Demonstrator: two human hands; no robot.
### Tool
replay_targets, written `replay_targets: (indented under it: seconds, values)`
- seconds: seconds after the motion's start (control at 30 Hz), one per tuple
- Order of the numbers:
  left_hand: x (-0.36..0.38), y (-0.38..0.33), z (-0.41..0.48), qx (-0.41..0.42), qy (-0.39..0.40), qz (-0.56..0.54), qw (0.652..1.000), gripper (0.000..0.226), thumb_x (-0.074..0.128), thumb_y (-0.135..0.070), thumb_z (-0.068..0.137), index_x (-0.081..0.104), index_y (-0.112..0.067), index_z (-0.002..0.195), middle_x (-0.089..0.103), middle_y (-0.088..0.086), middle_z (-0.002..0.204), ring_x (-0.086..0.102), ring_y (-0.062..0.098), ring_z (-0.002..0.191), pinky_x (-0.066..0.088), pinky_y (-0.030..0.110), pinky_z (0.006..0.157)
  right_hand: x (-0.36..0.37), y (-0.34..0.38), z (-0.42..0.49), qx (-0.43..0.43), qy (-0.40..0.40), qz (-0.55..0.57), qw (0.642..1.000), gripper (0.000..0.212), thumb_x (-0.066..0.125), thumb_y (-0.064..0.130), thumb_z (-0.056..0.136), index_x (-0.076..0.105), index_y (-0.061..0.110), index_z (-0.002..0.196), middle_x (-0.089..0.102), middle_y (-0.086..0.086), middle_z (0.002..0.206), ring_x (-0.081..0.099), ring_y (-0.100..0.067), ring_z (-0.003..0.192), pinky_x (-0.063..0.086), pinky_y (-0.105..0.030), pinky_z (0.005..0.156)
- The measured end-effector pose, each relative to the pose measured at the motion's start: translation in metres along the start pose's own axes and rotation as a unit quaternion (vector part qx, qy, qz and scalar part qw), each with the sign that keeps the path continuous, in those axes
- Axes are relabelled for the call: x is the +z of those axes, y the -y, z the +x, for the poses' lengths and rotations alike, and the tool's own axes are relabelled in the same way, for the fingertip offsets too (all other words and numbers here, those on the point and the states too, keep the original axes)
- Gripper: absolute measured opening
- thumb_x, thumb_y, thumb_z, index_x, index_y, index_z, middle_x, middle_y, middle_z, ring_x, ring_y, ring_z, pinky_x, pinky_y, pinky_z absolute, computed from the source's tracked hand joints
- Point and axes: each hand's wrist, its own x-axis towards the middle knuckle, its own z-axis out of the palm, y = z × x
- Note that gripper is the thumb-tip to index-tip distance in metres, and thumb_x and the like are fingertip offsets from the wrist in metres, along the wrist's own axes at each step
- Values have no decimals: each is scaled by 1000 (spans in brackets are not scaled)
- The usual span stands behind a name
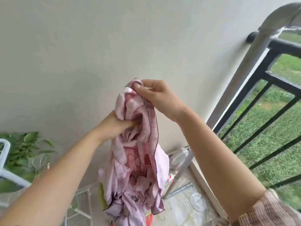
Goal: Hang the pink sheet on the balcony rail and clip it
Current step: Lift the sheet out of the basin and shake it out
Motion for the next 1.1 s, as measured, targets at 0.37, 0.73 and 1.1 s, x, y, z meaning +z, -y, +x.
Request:
replay_targets:
  seconds: [0.37,0.73,1.1]
  values:
    - [-15,-15,25,-21,-197,-205,958,17,70,-31,84,75,-24,69,76,-5,83,72,13,86,53,37,92,54,-213,-90,386,-26,-234,892,70,71,54,72,48,7,119,55,-8,116,56,-26,107,47,-35,86]
    - [-92,-50,19,5,-343,-237,909,24,74,-42,76,67,-19,77,73,-12,77,70,7,80,56,30,86,-46,-117,-29,204,-256,-21,945,36,32,21,103,59,5,87,59,-16,76,60,-22,59,56,-31,53]
    - [-25,-28,11,48,-17,-206,977,24,64,-4,72,68,-19,54,68,-10,56,63,-2,54,50,17,57,5,81,31,-70,-42,21,996,21,38,20,102,51,8,90,40,-15,86,40,-26,77,48,-28,59]
